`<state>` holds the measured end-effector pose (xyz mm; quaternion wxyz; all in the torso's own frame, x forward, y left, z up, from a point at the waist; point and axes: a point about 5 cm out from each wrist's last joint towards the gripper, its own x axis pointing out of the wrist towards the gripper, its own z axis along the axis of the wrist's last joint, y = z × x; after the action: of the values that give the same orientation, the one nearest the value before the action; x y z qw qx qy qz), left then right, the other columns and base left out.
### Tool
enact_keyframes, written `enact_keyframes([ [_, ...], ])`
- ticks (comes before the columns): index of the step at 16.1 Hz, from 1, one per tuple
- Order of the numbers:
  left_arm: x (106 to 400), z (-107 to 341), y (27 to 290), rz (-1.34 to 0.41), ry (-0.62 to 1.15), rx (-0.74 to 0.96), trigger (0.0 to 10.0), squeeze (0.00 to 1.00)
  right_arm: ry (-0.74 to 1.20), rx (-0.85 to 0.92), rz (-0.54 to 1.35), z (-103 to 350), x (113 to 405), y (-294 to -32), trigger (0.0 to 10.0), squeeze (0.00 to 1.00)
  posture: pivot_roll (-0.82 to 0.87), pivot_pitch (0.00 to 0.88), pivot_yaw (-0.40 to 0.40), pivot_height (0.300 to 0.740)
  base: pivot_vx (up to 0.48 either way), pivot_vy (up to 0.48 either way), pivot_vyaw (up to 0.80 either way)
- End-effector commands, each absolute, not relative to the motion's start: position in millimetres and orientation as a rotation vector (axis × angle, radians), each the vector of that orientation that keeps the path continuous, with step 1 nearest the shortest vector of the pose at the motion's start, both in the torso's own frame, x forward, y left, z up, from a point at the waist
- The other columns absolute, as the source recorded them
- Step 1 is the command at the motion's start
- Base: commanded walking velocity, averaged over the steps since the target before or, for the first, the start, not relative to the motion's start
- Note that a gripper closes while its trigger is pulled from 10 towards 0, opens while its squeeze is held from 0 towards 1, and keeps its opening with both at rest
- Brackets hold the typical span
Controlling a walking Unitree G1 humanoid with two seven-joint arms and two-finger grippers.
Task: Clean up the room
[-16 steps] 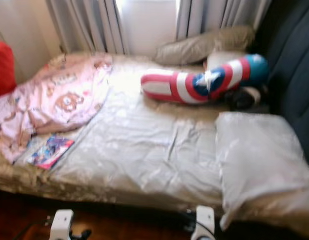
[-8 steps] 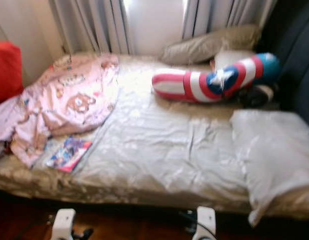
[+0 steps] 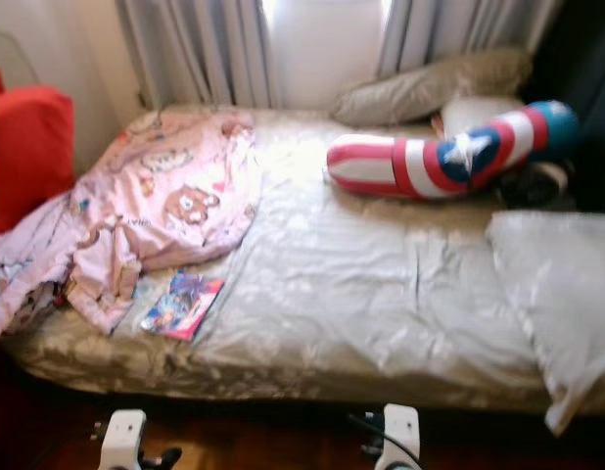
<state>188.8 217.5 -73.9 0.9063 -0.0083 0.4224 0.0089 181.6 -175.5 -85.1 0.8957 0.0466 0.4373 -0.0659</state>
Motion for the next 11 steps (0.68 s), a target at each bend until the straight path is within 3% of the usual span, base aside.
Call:
enact_keyframes([
  [1, 186.5, -75.4, 217.0, 0.012, 0.89, -0.011, 10.0, 0.0, 0.917, 0.097, -0.145, -86.6, 178.3, -176.6, 10.0, 0.0, 0.03, 0.008, -0.009, 0.74, 0.0, 0.442, 0.0],
  [11, 184.9, -76.5, 215.6, 0.011, 0.894, -0.015, 10.0, 0.0, 0.919, 0.092, -0.132, -87.3, 176.8, -176.2, 10.0, 0.0, 0.03, 0.0, -0.016, 0.74, 0.0, 0.444, 0.0],
])
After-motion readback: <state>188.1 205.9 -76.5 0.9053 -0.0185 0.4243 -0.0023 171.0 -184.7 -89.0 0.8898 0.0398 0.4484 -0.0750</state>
